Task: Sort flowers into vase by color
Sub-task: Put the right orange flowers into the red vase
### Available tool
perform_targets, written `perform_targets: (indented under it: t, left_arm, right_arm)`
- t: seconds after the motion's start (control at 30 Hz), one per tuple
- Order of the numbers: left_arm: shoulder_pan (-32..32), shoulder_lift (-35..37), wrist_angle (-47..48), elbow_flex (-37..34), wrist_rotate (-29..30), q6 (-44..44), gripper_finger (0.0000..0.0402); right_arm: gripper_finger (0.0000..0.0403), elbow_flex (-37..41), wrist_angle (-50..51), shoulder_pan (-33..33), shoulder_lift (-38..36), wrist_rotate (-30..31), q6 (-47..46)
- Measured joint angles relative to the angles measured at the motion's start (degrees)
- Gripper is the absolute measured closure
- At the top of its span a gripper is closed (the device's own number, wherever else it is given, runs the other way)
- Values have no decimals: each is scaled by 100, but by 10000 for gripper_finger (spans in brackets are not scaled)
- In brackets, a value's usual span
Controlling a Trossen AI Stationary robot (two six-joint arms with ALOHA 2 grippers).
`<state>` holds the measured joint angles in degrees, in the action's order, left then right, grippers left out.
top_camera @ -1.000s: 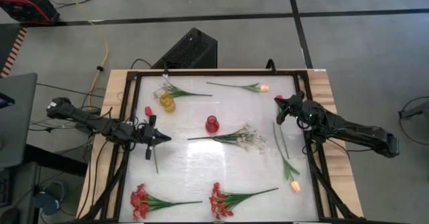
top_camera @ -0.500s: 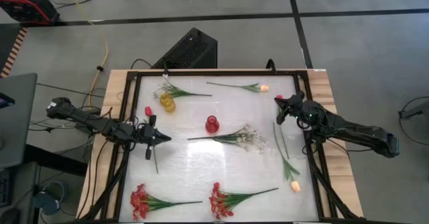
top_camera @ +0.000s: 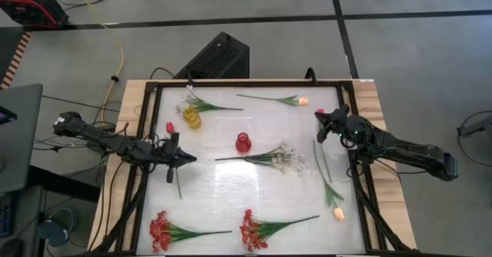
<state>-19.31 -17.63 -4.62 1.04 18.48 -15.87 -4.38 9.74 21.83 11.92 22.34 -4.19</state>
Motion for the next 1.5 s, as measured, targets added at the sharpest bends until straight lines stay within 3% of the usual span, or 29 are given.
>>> perform_targets:
  t: [0.3,0.5,0.6,0.77,0.93,1.07,1.5]
  left_arm:
    - [0,2,-1100,0,289,-126,401]
    - [0,0,-1524,0,340,685,401]
    - [-2,2,-1740,0,832,1053,401]
    - [20,-30,-1820,0,1090,1447,401]
    - [208,-432,-2559,0,743,1856,401]
    - [408,-924,-3021,3,447,1957,401]
    - [892,-2270,-3044,734,452,2669,401]
  right_arm:
    - [360,2,-4,0,1,0,-14]
    - [360,28,-257,-1,2,3,-33]
    - [360,36,-584,-4,3,-2,-76]
    - [360,32,-1488,-58,2,-635,-1161]
    - [360,26,-2541,-190,2,-1313,-1572]
    - [360,8,-3130,-278,0,-1363,-1554]
    - [360,-648,-3004,-349,244,-1756,-1334]
